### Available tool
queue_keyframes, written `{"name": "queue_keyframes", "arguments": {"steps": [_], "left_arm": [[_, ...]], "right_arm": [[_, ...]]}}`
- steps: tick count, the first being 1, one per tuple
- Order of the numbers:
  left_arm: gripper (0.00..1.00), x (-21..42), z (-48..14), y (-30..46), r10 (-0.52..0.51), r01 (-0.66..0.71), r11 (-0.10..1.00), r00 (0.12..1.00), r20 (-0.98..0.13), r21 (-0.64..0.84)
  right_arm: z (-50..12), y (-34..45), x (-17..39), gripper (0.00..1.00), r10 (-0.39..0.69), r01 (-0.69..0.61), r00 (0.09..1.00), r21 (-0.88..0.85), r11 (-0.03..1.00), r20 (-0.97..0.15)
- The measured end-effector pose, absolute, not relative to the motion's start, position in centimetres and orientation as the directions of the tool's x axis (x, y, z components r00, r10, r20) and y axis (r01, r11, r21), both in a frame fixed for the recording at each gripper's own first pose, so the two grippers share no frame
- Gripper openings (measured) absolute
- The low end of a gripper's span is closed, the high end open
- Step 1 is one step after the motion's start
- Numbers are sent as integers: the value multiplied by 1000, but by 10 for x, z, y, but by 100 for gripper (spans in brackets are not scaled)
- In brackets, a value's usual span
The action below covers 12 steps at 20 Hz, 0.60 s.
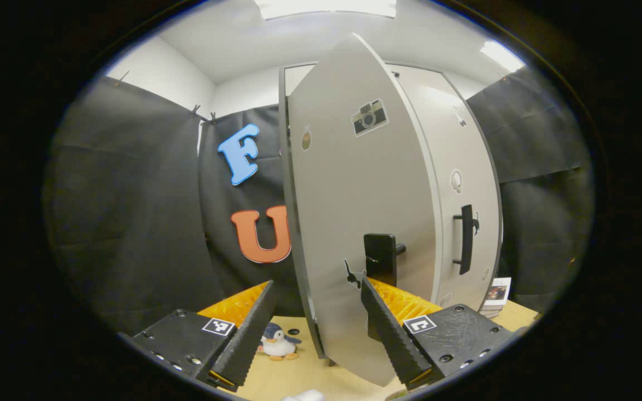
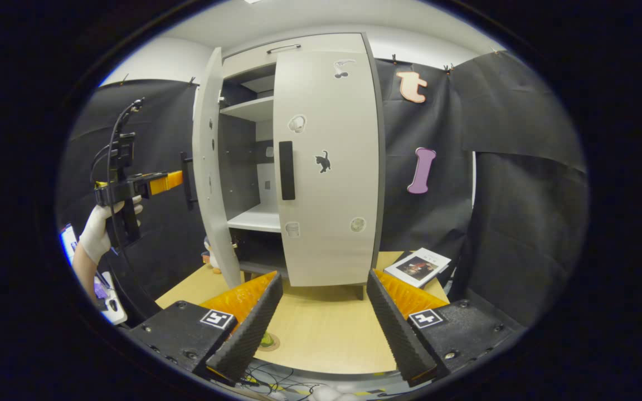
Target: Grasp the bottle in the cabinet with the left hand and place it on the coaster, then close the right door with the right hand and the left door with the left hand.
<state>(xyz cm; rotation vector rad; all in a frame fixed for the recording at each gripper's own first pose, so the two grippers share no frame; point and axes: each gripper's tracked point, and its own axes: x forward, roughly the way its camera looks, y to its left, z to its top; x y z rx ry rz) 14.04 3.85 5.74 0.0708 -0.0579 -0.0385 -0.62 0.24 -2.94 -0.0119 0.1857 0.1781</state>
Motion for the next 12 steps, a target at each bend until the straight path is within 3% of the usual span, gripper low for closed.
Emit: {"name": "queue_keyframes", "arguments": {"steps": [12], "left_arm": [[97, 68, 54, 21, -44, 42, 998, 998, 52, 52]], "right_arm": [[-9, -3, -4, 100, 94, -92, 988, 18, 996, -121]]}}
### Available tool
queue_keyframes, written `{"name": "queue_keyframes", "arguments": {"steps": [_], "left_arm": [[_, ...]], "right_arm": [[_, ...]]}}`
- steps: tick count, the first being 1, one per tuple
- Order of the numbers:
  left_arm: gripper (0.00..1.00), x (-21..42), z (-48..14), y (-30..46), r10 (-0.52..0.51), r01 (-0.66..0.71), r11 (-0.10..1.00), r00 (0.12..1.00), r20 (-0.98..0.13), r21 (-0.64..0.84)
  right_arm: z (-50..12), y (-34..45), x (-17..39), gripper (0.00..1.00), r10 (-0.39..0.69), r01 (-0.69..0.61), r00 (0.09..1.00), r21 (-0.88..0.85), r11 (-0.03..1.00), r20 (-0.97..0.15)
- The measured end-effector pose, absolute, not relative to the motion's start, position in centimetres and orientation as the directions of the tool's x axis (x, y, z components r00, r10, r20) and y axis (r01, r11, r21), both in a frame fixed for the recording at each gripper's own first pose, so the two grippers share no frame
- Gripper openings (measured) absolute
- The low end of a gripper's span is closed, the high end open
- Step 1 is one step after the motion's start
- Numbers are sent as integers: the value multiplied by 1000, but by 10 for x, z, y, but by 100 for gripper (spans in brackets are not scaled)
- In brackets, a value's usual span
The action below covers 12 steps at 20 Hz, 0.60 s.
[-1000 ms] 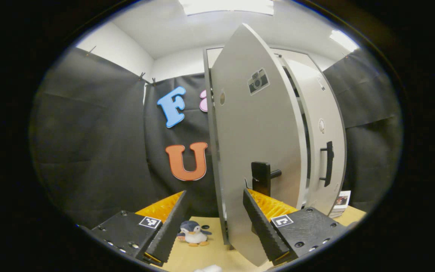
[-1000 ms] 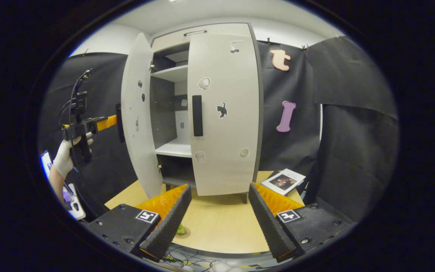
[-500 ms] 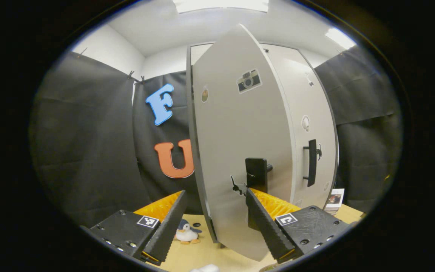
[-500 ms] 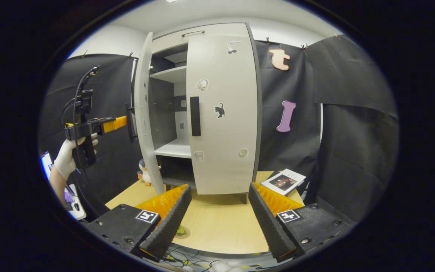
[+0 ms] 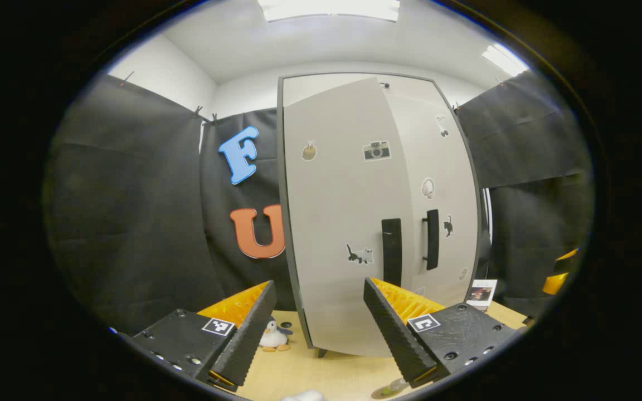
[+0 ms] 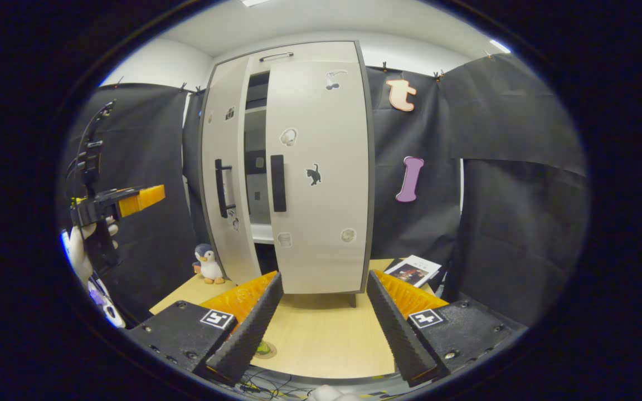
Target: Grasp the bottle in the cabinet with the left hand and place it on the coaster, then close the right door with the right hand and the left door with the left hand.
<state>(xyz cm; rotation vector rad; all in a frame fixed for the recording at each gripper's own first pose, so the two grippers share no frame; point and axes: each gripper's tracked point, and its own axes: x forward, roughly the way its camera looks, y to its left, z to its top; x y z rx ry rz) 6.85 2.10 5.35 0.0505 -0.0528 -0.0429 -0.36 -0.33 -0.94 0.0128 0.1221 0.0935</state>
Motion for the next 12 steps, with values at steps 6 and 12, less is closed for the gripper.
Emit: {"name": "queue_keyframes", "arguments": {"steps": [6, 12], "left_arm": [[97, 19, 18, 15, -55, 56, 998, 998, -26, 42], [97, 0, -1, 19, -40, 39, 999, 998, -57, -15]], "right_arm": [[2, -8, 1, 99, 39, -36, 997, 56, 998, -69], [6, 0, 2, 99, 25, -23, 999, 43, 999, -38]]}}
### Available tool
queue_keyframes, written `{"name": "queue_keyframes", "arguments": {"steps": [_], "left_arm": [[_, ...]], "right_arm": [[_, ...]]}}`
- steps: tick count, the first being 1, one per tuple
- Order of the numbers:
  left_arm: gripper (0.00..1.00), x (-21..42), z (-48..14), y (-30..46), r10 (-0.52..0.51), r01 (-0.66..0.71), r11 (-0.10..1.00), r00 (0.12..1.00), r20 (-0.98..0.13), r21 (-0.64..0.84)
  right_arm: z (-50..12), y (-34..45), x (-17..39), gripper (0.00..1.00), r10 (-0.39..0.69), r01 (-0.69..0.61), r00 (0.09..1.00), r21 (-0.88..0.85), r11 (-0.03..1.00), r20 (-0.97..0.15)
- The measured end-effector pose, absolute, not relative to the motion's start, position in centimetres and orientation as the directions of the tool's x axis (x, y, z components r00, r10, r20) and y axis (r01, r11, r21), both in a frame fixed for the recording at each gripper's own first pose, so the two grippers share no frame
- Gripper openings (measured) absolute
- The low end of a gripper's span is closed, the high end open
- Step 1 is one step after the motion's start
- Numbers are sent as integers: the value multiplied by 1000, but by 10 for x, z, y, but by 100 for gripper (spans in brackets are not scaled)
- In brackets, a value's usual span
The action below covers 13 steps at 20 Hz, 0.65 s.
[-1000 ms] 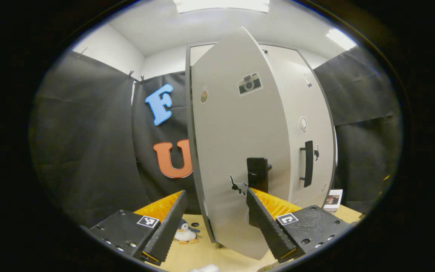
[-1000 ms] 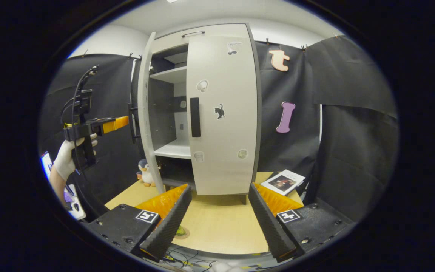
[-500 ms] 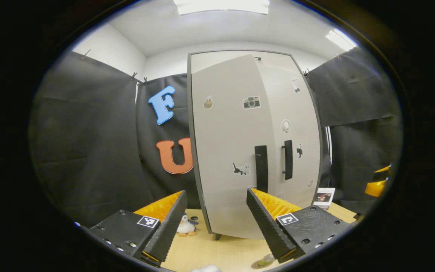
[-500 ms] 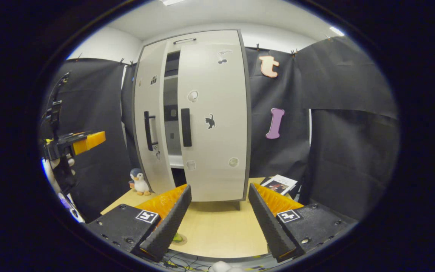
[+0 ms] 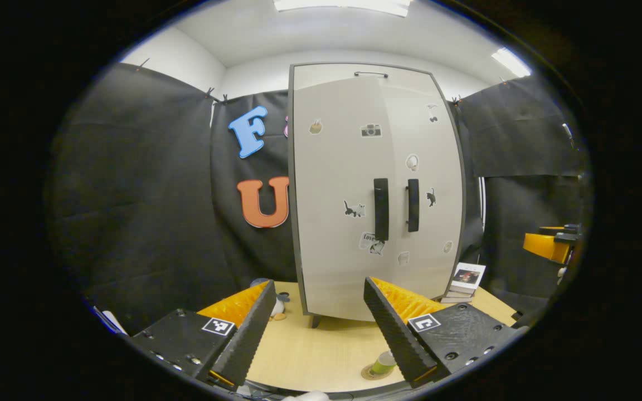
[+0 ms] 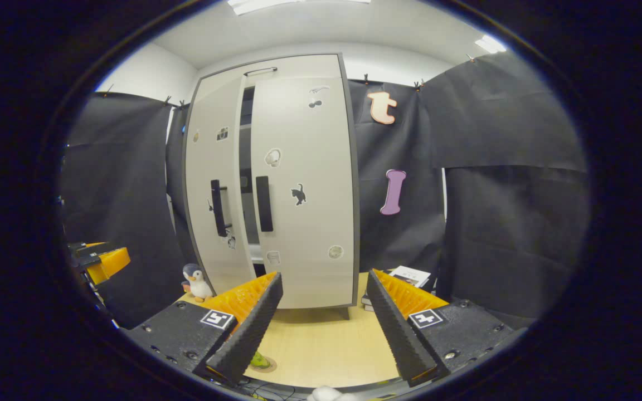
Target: Grasp the bottle in the cabinet with the left hand and place it on the coaster, then close the right door with the right hand and the left door with the left hand.
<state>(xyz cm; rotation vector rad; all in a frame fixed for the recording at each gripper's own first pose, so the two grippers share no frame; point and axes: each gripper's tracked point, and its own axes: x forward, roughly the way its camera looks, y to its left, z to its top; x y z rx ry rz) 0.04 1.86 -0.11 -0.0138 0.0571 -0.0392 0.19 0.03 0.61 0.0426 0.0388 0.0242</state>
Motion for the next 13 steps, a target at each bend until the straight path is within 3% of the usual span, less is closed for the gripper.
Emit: {"name": "queue_keyframes", "arguments": {"steps": [13], "left_arm": [[97, -1, 8, 23, -43, 43, 999, 999, -33, -11]], "right_arm": [[12, 6, -3, 99, 12, -12, 1000, 7, 1000, -23]]}}
